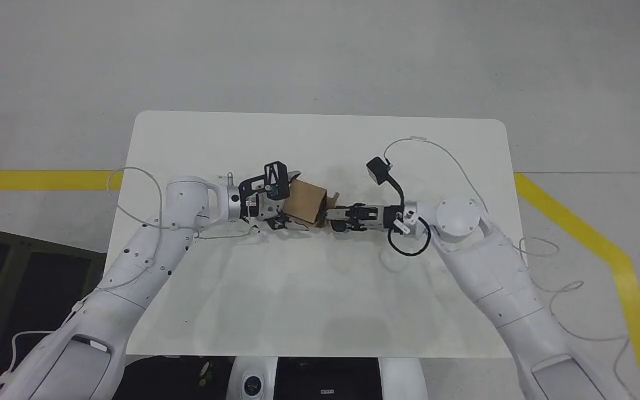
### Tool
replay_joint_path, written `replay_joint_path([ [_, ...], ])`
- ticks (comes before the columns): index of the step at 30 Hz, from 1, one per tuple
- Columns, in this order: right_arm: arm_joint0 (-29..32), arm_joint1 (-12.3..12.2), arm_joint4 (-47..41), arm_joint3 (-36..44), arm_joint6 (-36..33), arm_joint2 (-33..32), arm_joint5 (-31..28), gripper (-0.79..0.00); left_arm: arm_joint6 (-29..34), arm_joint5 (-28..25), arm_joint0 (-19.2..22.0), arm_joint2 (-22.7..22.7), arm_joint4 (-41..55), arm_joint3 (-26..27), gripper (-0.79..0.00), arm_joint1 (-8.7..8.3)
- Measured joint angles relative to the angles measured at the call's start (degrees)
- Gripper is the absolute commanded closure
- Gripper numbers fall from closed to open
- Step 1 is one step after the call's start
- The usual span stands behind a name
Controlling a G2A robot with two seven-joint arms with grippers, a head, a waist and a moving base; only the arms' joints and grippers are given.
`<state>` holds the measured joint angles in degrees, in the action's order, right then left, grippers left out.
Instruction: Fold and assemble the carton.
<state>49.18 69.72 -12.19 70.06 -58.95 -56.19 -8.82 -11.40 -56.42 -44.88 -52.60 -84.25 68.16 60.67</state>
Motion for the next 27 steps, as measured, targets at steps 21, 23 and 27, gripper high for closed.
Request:
replay_joint_path([
  [21,-2.7,1.1,0.5,-4.6,3.2,1.7,-1.8,-0.160,1.0,-0.5,0.6,0.4,0.2,-1.1,-0.785,0.34],
  [23,-2.9,1.2,0.8,-4.6,3.2,2.0,-1.4,-0.160,1.0,-0.5,0.6,0.4,0.2,-1.1,-0.785,0.36],
  [27,-3.3,1.2,2.3,-4.4,3.4,2.2,-0.3,-0.160,1.1,-0.5,0.6,0.4,0.3,-1.2,-0.785,0.41],
])
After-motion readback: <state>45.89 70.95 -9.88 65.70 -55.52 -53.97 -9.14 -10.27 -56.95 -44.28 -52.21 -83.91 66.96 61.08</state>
